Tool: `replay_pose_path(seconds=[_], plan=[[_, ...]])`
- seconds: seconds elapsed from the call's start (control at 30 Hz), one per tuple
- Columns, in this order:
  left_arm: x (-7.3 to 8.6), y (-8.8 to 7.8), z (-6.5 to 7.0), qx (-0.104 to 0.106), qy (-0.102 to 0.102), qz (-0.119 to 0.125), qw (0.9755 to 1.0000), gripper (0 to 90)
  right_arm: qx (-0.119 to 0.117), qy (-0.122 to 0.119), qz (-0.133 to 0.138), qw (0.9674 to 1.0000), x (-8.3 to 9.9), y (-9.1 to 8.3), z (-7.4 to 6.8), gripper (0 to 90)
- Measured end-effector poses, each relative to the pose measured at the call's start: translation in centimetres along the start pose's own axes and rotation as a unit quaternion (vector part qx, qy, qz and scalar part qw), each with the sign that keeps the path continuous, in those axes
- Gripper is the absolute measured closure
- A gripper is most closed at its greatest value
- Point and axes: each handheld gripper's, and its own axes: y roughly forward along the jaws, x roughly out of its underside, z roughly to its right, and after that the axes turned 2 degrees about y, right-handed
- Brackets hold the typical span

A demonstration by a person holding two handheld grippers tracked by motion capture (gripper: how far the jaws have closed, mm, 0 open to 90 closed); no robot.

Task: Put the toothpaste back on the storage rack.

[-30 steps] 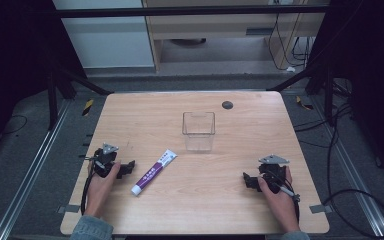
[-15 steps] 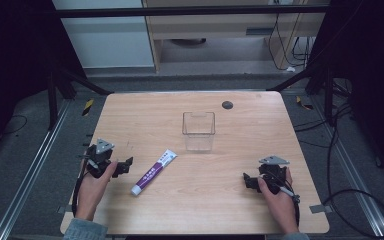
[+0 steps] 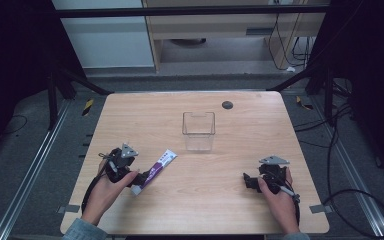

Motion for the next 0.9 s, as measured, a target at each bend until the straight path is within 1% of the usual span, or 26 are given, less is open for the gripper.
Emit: replay_pose_path(seconds=[0.07,0.1,0.2,0.37,0.47,0.57,0.7,0.77,0.8,0.9], plan=[[-0.2,0.2,0.2,0.017,0.004,-0.006,0.9998,4.2,0.0,0.0,0.0,1.0,0.0,0.0,0.0,0.3],[-0.5,0.3,0.4,0.02,0.01,-0.014,0.9997,4.3,0.0,0.0,0.0,1.0,0.0,0.0,0.0,0.4],[-1.1,0.4,0.7,0.022,0.024,-0.024,0.9992,5.5,0.0,0.0,0.0,1.0,0.0,0.0,0.0,0.3],[-1.8,1.0,0.7,0.029,0.036,-0.046,0.9979,7.8,0.0,0.0,0.0,1.0,0.0,0.0,0.0,0.3],[-2.0,1.3,0.6,0.044,0.03,-0.049,0.9974,10.6,0.0,0.0,0.0,1.0,0.0,0.0,0.0,0.4],[-2.2,1.3,0.6,0.046,0.033,-0.054,0.9969,13.6,0.0,0.0,0.0,1.0,0.0,0.0,0.0,0.4],[-2.6,1.4,0.7,0.052,0.038,-0.071,0.9954,16.9,0.0,0.001,0.0,1.0,0.0,0.0,0.0,0.3],[-2.8,1.4,0.8,0.051,0.044,-0.08,0.9945,18.5,0.0,0.0,0.0,1.0,0.0,0.0,0.0,0.3],[-2.9,1.4,0.8,0.051,0.047,-0.082,0.9942,22.6,0.0,0.0,0.0,1.0,0.0,0.0,0.0,0.3],[-3.2,1.7,0.9,0.055,0.049,-0.094,0.9929,23.9,0.0,0.0,0.0,1.0,0.0,0.0,0.0,0.3]])
